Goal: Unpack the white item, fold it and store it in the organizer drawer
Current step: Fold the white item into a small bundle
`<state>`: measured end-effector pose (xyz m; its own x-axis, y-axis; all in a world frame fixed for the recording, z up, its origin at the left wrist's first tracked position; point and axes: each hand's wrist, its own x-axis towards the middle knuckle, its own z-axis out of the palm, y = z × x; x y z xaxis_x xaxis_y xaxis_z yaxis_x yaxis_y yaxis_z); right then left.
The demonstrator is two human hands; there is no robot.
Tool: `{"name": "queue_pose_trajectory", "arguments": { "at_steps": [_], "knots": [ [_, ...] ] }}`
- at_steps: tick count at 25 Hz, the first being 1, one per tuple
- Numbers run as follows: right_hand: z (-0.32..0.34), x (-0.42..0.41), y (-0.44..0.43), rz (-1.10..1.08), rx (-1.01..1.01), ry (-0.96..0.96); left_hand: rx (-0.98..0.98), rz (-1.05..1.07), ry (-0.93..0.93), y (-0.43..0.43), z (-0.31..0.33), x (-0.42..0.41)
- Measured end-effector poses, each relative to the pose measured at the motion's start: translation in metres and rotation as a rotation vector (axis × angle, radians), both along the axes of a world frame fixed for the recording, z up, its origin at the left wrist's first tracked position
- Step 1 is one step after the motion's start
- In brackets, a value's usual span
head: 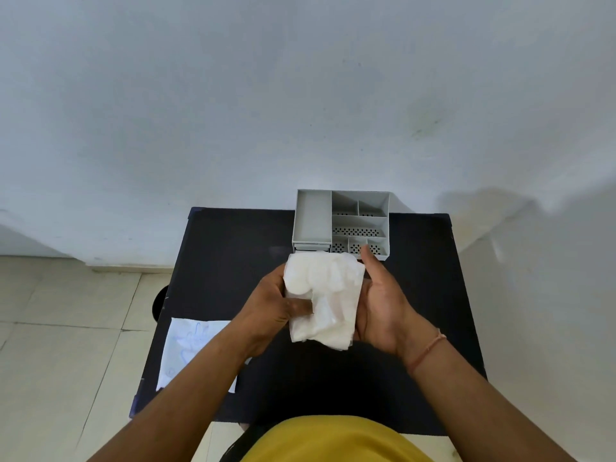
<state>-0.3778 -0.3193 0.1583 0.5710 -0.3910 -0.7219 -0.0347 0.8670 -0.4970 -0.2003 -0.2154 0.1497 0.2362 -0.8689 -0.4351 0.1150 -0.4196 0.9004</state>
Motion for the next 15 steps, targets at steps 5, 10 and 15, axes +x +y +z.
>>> {"name": "queue_pose_trajectory", "arguments": {
  "at_steps": [5, 10, 15],
  "knots": [
    [-0.004, -0.002, -0.001, -0.014, -0.273, 0.161, -0.011, 0.025, 0.032, -0.008, -0.003, -0.022],
    [-0.008, -0.003, 0.001, -0.097, -0.413, 0.243, 0.024, 0.047, 0.185, -0.013, 0.001, -0.028],
    [-0.012, 0.003, 0.002, -0.014, -0.515, 0.247, 0.061, 0.135, -0.064, -0.014, -0.011, -0.025]
  ]
}}
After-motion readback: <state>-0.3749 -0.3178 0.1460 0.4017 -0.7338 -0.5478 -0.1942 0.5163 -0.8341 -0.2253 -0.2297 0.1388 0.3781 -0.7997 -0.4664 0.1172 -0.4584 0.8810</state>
